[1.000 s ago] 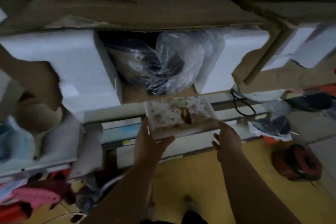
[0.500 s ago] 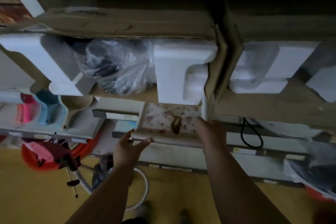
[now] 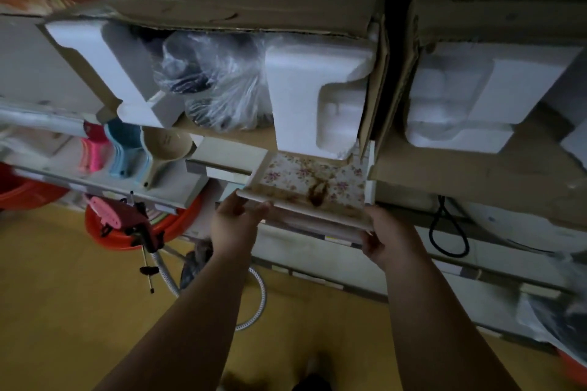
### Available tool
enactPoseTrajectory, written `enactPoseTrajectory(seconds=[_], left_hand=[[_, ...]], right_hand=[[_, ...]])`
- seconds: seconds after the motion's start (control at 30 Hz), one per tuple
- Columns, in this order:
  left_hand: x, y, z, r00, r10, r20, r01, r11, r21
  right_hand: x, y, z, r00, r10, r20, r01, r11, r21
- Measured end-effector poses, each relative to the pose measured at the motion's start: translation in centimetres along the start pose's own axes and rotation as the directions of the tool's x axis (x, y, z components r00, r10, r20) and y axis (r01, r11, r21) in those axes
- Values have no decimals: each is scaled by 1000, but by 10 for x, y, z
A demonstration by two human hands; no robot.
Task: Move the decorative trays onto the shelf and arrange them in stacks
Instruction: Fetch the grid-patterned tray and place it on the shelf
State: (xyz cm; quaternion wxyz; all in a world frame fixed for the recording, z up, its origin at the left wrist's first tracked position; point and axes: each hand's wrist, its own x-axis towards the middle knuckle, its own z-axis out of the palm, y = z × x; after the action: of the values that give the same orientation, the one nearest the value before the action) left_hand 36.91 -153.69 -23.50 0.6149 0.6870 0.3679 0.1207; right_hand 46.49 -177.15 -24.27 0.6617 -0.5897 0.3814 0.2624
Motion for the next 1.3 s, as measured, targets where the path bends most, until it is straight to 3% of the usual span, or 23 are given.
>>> enactPoseTrajectory(seconds=[0.07,0.17,0.33,0.5,0.67,0.87,1.07,1.3], left_hand=[[-2,12,2,994,-108,27,111,957,-267],[-1,29,0,969,-231,90,239,766,-597],[2,27,-38,939,-262,222,342,637,-691],[-22,-3,-125,915,-95,392,364,613,-701],[-61,-34,-239,943,-112,313,327,490,-808],[-125,-71,-390,971,-105,215,239,378,-895],[-168,-121,-521,983,-175,-55,-1,291,-957],[-207,-183,-622,901,-317,-298,-212,278,-937]], right_hand=[[-7,7,-1,998,-7,55,2,996,87],[-24,12,1,990,-66,125,30,962,271],[-63,48,7,973,-165,160,115,953,279],[-118,123,32,947,-250,203,177,930,322],[-190,193,76,906,-377,193,329,914,238],[-259,268,156,863,-413,290,380,910,165],[-314,344,252,797,-330,505,401,915,-35],[-361,425,350,711,-114,694,330,926,-186]])
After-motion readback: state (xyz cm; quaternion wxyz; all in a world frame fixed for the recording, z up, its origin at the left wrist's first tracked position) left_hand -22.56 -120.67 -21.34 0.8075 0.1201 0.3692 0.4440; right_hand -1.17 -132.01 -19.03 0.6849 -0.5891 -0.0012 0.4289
